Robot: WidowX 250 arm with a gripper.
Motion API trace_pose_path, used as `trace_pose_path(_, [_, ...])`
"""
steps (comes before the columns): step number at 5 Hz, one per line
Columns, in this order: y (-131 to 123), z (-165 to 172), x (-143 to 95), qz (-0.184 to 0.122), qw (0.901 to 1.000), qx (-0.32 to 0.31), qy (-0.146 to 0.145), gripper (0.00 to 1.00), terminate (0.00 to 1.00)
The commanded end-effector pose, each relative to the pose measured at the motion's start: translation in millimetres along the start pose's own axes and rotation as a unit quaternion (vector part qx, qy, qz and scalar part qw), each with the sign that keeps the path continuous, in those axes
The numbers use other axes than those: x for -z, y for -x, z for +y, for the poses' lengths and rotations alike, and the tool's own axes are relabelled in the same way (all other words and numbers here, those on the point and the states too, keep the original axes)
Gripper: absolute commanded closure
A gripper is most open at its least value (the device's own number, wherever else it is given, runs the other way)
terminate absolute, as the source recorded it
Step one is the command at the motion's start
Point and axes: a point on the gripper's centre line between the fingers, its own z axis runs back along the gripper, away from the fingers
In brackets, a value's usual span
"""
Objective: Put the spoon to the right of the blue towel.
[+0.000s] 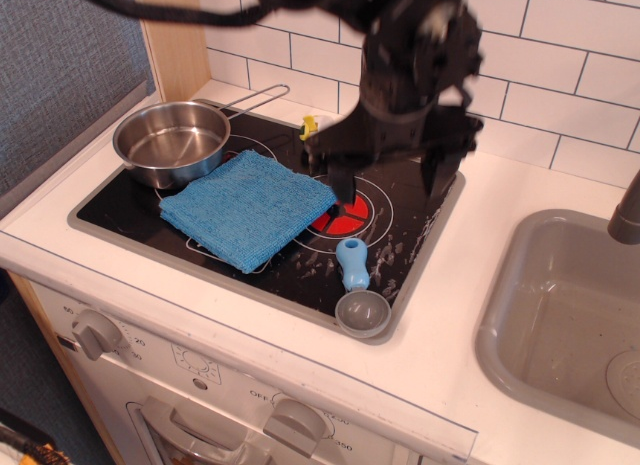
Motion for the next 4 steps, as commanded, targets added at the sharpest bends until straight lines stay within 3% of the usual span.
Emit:
trace_pose_path(1, [-22.6,-2.1,-28.6,-0.024,0.9995,-0.010,0.017,0.00,0.00])
trace_pose_path(3, [-22.6,-2.1,-28.6,-0.024,0.9995,-0.010,0.017,0.00,0.00])
trace_pose_path(4, [-22.6,-2.1,-28.6,-0.024,0.9995,-0.010,0.017,0.00,1.00])
